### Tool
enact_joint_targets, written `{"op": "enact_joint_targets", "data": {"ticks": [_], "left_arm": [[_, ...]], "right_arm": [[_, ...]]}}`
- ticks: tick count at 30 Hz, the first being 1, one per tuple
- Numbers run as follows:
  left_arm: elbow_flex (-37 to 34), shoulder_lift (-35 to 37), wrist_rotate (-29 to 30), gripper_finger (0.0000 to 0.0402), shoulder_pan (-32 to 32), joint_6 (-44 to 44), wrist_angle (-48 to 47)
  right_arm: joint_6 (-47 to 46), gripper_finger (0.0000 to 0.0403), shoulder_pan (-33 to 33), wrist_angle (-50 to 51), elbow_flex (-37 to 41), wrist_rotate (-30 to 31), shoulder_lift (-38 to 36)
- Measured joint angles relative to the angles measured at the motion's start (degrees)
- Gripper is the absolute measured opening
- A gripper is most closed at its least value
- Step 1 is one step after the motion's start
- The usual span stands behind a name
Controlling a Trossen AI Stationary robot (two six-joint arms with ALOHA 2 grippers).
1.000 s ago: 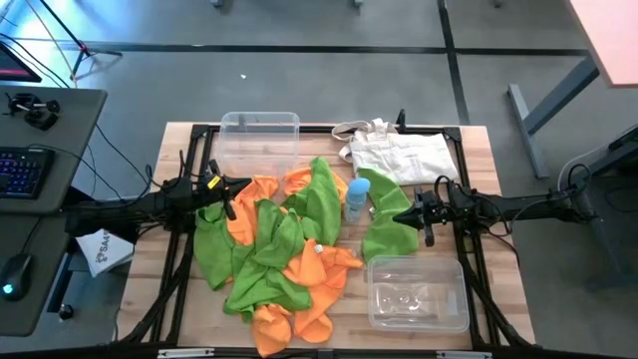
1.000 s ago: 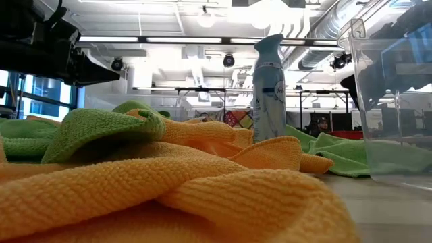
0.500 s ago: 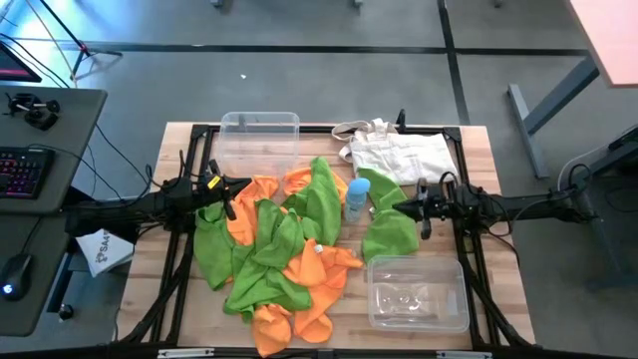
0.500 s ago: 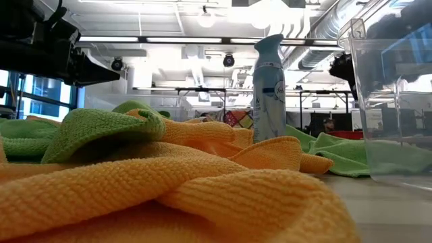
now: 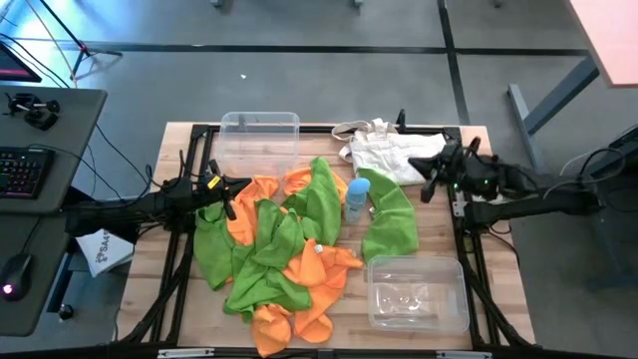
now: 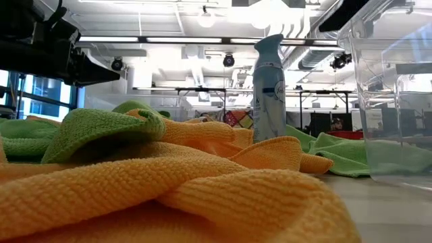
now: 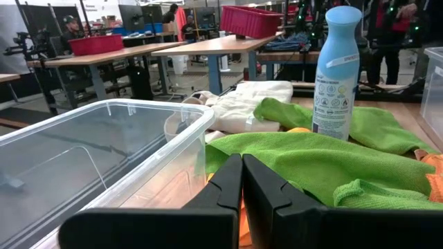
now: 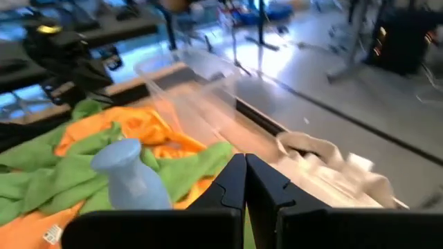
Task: Sort microfiber towel by color & place in baskets
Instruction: Put the green microfiber towel into the bottom transparent bin
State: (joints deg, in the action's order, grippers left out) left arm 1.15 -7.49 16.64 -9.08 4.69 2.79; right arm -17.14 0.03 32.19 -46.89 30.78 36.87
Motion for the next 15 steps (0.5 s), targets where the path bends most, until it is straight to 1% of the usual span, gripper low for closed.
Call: {"op": "enact_joint_targets", "data": {"ticks": [4, 8, 11, 15], "left_arm": [[0.0, 0.0, 0.0, 0.0, 0.0, 0.02, 0.02], [0.02, -0.02, 0.0, 0.0, 0.02, 0.02, 0.0], [0.0, 0.0, 0.0, 0.0, 0.0, 0.02, 0.02], [0.0, -0.01, 0.0, 0.0, 0.0, 0.02, 0.01]], "right_arm": [[-6.12, 0.0, 0.0, 12.78, -11.0, 1.96, 6.71], [-11.36, 0.0, -0.02, 23.71, -19.36, 2.03, 13.53], [-14.05, 0.0005, -0.02, 30.32, -23.4, 1.9, 18.23], [-18.07, 0.0027, -0.04, 36.91, -25.38, 0.63, 23.51]]}}
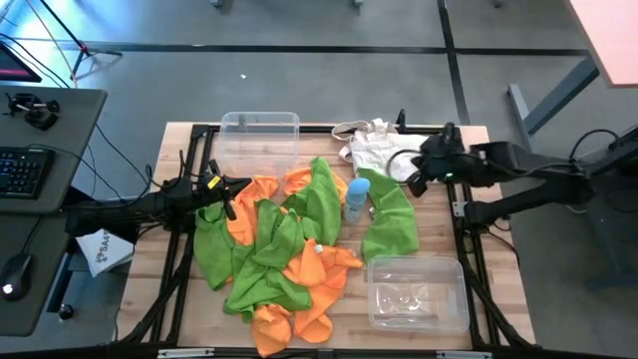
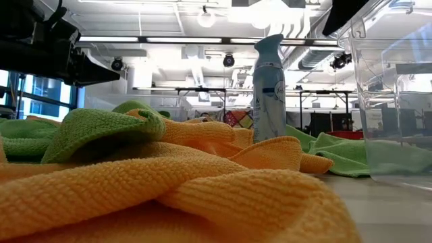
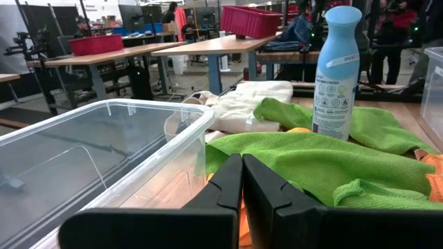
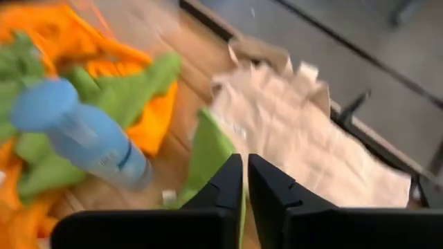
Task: Sort microfiber towel by color & place in baskets
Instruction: Put the green microfiber towel into the bottom transparent bin
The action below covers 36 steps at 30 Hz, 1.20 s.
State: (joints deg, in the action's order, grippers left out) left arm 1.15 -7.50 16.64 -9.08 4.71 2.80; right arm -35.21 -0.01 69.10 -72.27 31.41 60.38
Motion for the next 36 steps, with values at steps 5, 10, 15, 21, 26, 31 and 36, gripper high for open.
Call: {"op": "enact_joint_targets", "data": {"ticks": [5, 10, 15, 21, 26, 31, 36], "left_arm": [[0.0, 0.01, 0.0, 0.0, 0.0, 0.0, 0.0], [0.0, 0.0, 0.0, 0.0, 0.0, 0.0, -0.02], [0.02, 0.01, 0.0, 0.0, 0.02, 0.0, -0.01], [0.0, 0.0, 0.0, 0.0, 0.01, 0.0, 0.0], [0.0, 0.01, 0.0, 0.0, 0.0, 0.0, 0.01], [0.01, 0.01, 0.0, 0.0, 0.02, 0.0, -0.01], [0.0, 0.01, 0.0, 0.0, 0.0, 0.0, -0.01]], "right_arm": [[-5.48, 0.0079, 0.0, 5.29, -0.04, -0.52, 4.95], [-6.97, 0.014, 0.0, 6.98, -0.04, -5.35, 9.31], [-6.46, 0.0188, 0.0, 5.69, 2.88, -7.14, 10.98], [-9.87, 0.0208, 0.11, -5.0, 17.29, -12.2, 5.36], [-9.8, 0.0208, -0.75, -20.49, 29.12, -18.45, 2.06], [-9.69, 0.0208, -1.9, -27.71, 36.96, -19.07, 1.9], [-9.37, 0.0208, -1.84, -36.09, 42.88, -21.65, 1.9]]}}
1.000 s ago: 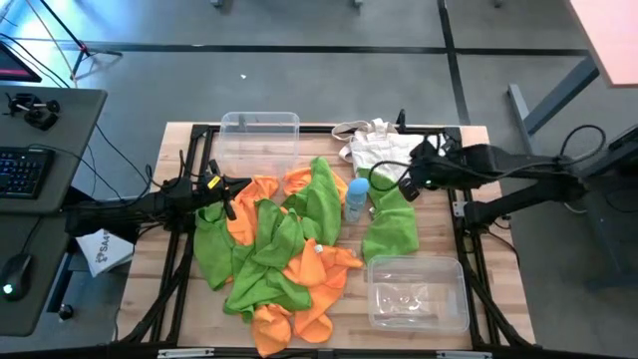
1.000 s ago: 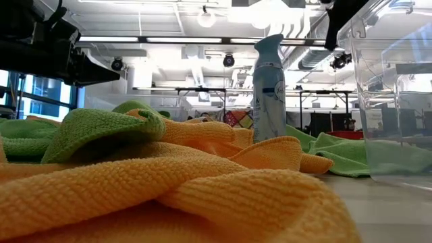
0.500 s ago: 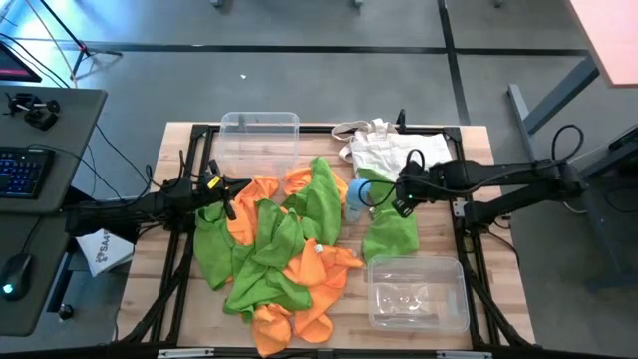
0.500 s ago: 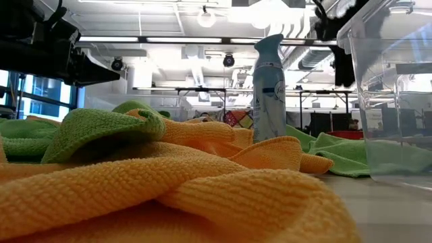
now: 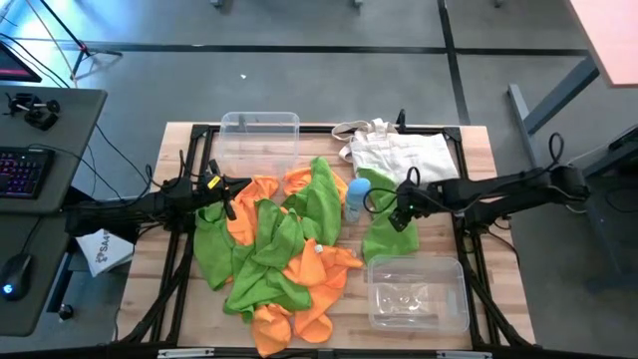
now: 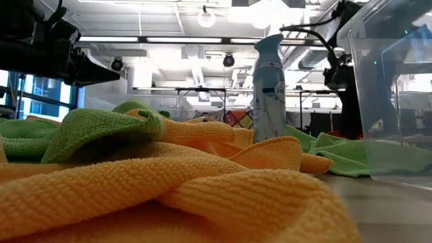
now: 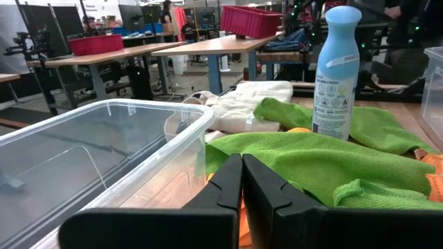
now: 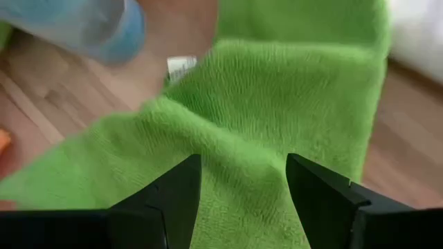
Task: Sort microfiber towel by color & place in baskets
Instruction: Put the green microfiber towel into the bottom transparent bin
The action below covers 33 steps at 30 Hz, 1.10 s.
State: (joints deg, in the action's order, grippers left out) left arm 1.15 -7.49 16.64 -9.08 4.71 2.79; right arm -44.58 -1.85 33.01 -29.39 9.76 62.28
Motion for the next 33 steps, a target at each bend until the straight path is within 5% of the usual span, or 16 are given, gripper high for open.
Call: {"op": "enact_joint_targets", "data": {"ticks": [12, 24, 33], "left_arm": [[0.0, -0.01, 0.02, 0.0, 0.01, 0.0, 0.02], [0.01, -0.02, 0.01, 0.0, 0.02, -0.02, 0.02], [0.02, -0.02, 0.0, 0.0, 0.01, 0.0, 0.02]], "right_arm": [[-1.45, 0.02, -0.02, -2.62, 6.25, -0.33, 0.27], [-0.74, 0.0012, 0.0, -5.12, 6.43, 0.02, 4.27], [-1.62, 0.0004, 0.0, 9.35, -1.61, 1.62, 0.95]]}}
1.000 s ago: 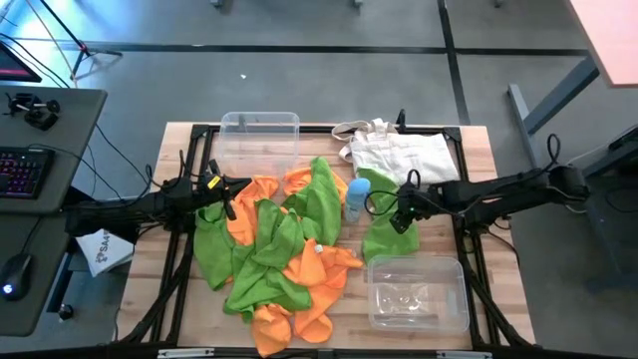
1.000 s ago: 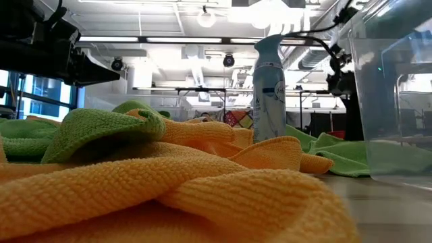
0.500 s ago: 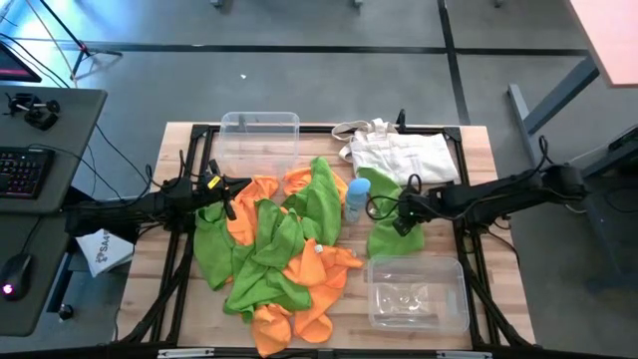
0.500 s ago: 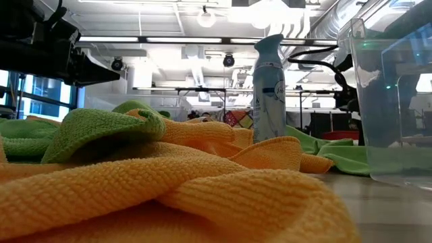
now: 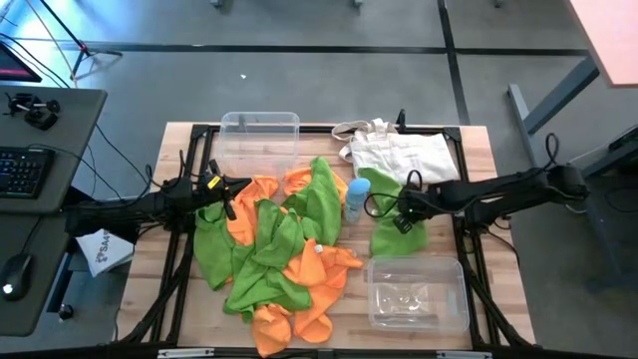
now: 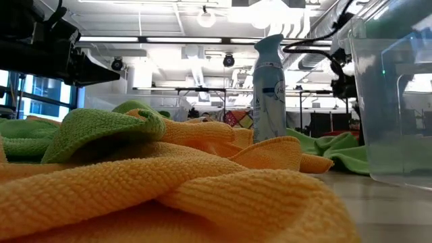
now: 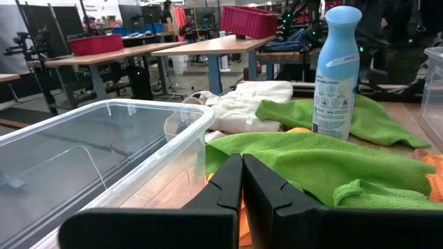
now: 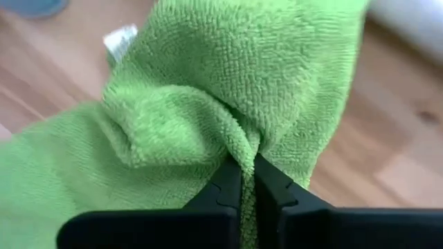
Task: Sort microfiber towel by color & place in baskets
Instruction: Put the green microfiber towel into the bottom transparent bin
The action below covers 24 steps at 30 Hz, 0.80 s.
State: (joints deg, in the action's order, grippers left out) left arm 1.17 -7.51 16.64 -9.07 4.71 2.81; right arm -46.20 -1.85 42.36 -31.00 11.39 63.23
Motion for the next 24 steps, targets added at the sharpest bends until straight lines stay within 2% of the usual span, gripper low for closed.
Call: {"op": "enact_joint_targets", "data": {"ticks": [5, 11, 19, 24], "left_arm": [[0.0, 0.0, 0.0, 0.0, 0.01, 0.0, 0.0], [-0.02, 0.0, 0.0, 0.0, -0.01, -0.01, 0.02], [-0.02, 0.02, 0.16, 0.0, 0.01, -0.11, 0.21], [-0.01, 0.01, 0.17, 0.0, -0.01, -0.11, 0.09]], "right_arm": [[0.14, 0.0003, 0.02, 11.77, -9.15, 4.95, -2.27], [-0.21, 0.0002, 1.83, 26.3, -23.59, 10.4, -4.36], [-7.34, 0.0001, 9.48, 40.83, -43.93, 18.11, -4.62], [-11.82, 0.0, 14.45, 47.99, -52.99, 19.7, -2.37]]}}
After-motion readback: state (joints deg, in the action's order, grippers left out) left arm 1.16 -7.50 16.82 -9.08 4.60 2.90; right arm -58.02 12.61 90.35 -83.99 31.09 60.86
